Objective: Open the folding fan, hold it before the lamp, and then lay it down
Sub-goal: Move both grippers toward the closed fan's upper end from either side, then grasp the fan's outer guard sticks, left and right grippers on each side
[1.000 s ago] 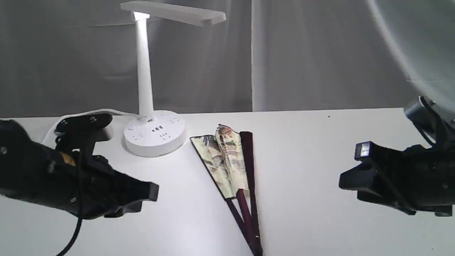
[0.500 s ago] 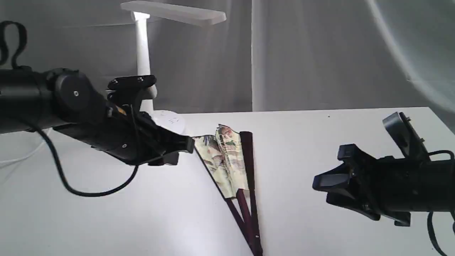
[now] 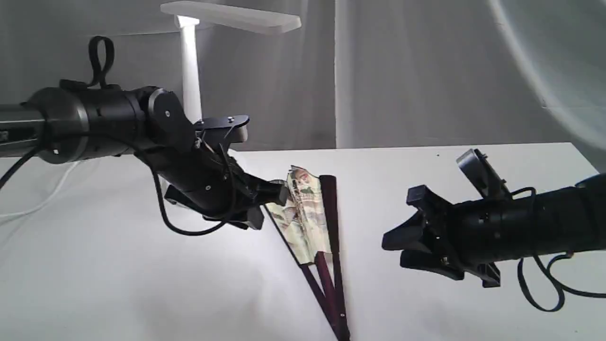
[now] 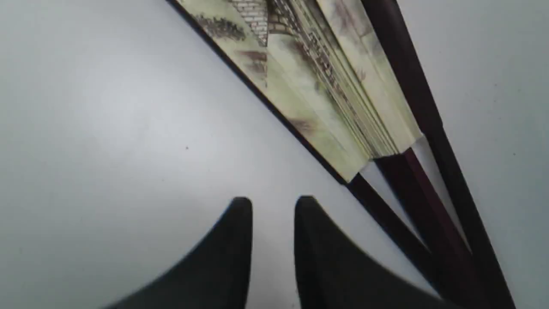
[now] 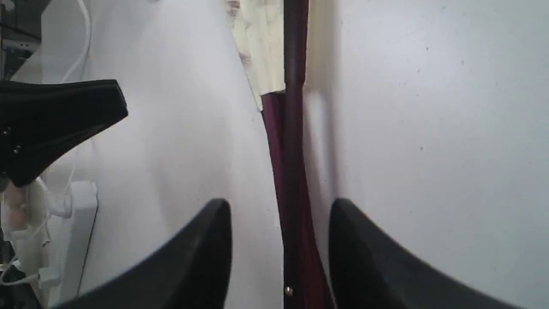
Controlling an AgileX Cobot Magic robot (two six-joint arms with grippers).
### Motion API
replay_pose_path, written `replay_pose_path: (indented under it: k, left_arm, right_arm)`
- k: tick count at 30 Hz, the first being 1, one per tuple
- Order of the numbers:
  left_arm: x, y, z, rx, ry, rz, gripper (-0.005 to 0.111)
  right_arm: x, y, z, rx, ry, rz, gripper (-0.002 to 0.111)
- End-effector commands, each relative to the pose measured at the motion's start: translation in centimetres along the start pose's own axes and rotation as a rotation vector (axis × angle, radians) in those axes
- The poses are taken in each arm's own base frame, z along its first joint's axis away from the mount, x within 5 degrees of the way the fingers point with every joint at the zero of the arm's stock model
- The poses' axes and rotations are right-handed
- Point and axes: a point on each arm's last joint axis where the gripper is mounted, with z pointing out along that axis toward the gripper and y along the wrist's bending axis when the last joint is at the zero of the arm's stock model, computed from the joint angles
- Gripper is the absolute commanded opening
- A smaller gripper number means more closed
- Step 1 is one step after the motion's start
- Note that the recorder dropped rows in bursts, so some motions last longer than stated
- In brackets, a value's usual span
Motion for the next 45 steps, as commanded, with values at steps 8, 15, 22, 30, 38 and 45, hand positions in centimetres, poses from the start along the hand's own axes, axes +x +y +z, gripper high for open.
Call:
replay_pose_path:
  k: [8, 15, 22, 30, 38, 45]
  left_arm:
    - [-2.2, -0.8, 3.4, -0.046, -0.041, 0.085, 0.018]
    - [-1.7, 0.1, 5.8, -0.061, -0.027, 0.082, 0.018]
    - [-2.3, 0.2, 6.2, -0.063, -0.109, 0.074, 0.018]
    - [-2.5, 0.5, 7.2, -0.064, -0.154, 0.086, 0.018]
    - [-2.1, 0.6, 8.9, -0.014, -0.167, -0.024, 0.018]
    - [-1.6, 0.8, 9.5, -0.013, -0.132, -0.031, 0.018]
  right_arm:
    - [-2.6, 1.6, 2.5, -0.027, 0.042, -0.023, 0.043]
    - [-2.2, 2.0, 5.1, 0.005, 0.042, -0.053, 0.057]
    - [-2.2, 2.1, 5.8, 0.055, -0.006, -0.060, 0.056]
    - [-2.0, 3.0, 6.4, 0.023, -0.036, -0.009, 0.056]
    - [-2.0, 2.1, 6.9, 0.052, -0.045, 0.004, 0.056]
    - [-1.2, 0.5, 8.9, -0.013, 0.023, 0.125, 0.056]
